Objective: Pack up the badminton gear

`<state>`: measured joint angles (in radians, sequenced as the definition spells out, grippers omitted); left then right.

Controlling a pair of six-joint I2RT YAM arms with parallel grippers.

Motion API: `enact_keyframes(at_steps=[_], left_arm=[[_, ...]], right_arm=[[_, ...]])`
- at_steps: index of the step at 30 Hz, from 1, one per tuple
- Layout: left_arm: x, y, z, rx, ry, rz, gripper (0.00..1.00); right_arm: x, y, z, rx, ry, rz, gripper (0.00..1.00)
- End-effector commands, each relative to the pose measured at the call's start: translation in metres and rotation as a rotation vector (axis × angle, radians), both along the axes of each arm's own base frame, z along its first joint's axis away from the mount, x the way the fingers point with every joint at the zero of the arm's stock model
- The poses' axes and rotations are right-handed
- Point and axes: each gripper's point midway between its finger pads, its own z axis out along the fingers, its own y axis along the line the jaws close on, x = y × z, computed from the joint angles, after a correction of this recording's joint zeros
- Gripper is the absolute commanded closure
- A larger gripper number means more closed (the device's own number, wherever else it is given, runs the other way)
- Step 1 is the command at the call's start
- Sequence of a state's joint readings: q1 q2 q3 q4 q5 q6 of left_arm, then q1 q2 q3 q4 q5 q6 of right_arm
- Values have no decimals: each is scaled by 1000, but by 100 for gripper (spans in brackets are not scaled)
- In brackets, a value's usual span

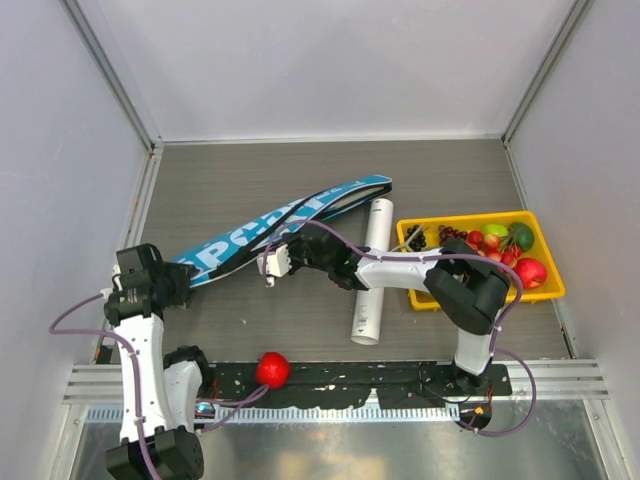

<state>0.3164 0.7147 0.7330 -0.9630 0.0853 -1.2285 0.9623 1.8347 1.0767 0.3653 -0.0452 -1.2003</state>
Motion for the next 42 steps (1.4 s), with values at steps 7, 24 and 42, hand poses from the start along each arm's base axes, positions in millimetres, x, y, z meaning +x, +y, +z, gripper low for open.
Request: enact_keyframes(at_steps=[7,24,42], left_arm=[[20,15,11,51,-118,61,96],[24,32,11,131,-166,110,100],[21,18,3,83,-166,56,100]], right_arm=[[-19,22,45,143,51,91,54],[-42,8,83,200,510,110,30],[31,22,32,169,408,-42,37]])
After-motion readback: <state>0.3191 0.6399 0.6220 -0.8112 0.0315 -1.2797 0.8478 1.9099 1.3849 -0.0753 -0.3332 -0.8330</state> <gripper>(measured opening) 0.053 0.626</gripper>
